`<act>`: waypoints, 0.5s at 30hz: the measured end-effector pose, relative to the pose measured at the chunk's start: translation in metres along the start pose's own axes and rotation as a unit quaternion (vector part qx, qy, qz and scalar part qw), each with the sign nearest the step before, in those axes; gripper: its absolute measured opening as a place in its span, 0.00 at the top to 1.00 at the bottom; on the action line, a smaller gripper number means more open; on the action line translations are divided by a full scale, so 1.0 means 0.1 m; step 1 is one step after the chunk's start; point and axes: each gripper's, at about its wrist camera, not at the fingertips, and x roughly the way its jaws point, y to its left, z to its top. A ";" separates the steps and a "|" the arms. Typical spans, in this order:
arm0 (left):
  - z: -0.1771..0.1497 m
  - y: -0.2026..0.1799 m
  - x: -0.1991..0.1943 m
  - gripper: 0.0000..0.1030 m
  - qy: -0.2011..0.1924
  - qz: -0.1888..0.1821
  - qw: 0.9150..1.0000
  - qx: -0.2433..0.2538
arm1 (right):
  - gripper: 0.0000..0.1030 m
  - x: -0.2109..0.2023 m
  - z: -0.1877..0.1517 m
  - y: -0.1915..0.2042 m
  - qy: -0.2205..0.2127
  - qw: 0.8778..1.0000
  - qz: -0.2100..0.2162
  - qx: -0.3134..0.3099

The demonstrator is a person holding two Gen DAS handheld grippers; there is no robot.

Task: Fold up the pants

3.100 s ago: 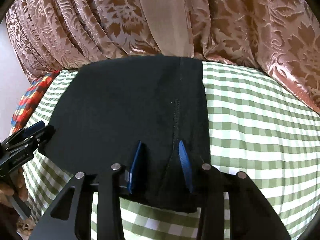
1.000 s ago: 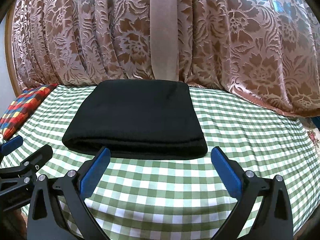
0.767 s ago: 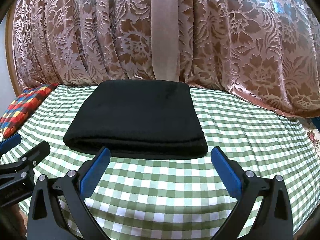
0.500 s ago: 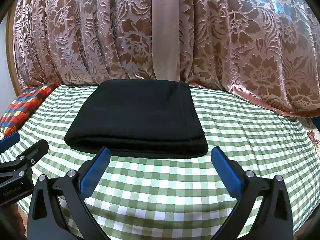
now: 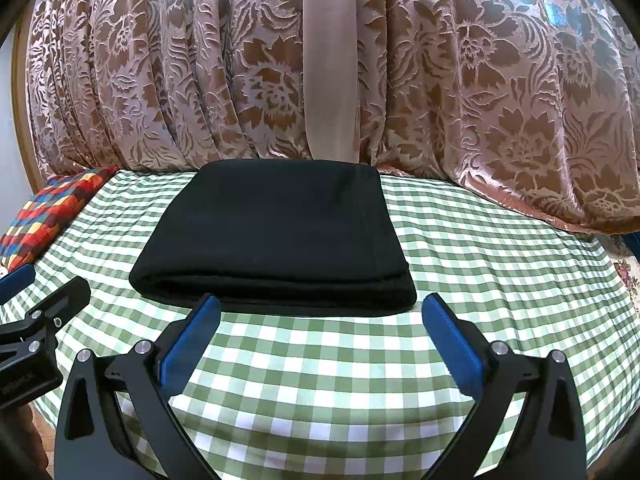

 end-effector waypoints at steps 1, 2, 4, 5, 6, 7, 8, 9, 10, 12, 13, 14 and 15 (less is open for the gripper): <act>0.00 0.00 0.00 0.04 0.001 -0.002 1.000 -0.001 | 0.02 0.00 0.00 0.00 0.001 1.000 -0.001 0.000; 0.00 0.00 0.01 0.04 0.003 -0.006 1.000 -0.001 | 0.02 0.00 -0.01 0.00 0.002 1.000 -0.001 0.000; -0.02 -0.01 0.01 0.04 -0.001 -0.008 1.000 -0.002 | 0.02 0.03 -0.02 -0.02 0.006 1.000 -0.001 0.000; -0.03 -0.01 0.02 0.05 -0.003 -0.015 1.000 -0.002 | 0.02 0.04 -0.03 -0.03 0.008 1.000 -0.002 -0.001; -0.04 -0.02 0.03 0.07 0.000 -0.015 1.000 0.000 | 0.02 0.06 -0.03 -0.04 0.010 1.000 -0.003 -0.001; -0.05 -0.03 0.06 0.08 0.003 -0.014 1.000 0.002 | 0.02 0.07 -0.04 -0.05 0.012 1.000 -0.004 0.001; -0.07 -0.03 0.08 0.08 0.007 -0.013 1.000 0.003 | 0.02 0.08 -0.05 -0.07 0.013 1.000 -0.005 0.003; -0.07 -0.03 0.10 0.08 0.011 -0.012 1.000 0.002 | 0.02 0.09 -0.05 -0.08 0.015 1.000 -0.007 0.005; -0.08 -0.02 0.13 0.08 0.017 -0.014 1.000 -0.002 | 0.02 0.10 -0.06 -0.10 0.017 1.000 -0.009 0.007; -0.09 -0.01 0.17 0.08 0.028 -0.006 1.000 -0.007 | 0.02 0.11 -0.08 -0.13 0.020 1.000 -0.013 0.010; -0.10 0.00 0.20 0.07 0.034 -0.001 0.999 -0.007 | 0.02 0.11 -0.08 -0.14 0.020 1.000 -0.016 0.012; -0.12 0.01 0.24 0.07 0.042 0.002 0.999 -0.007 | 0.02 0.11 -0.09 -0.17 0.022 0.999 -0.019 0.015; -0.13 0.01 0.27 0.07 0.049 -0.001 0.999 -0.007 | 0.02 0.12 -0.10 -0.19 0.023 0.999 -0.021 0.018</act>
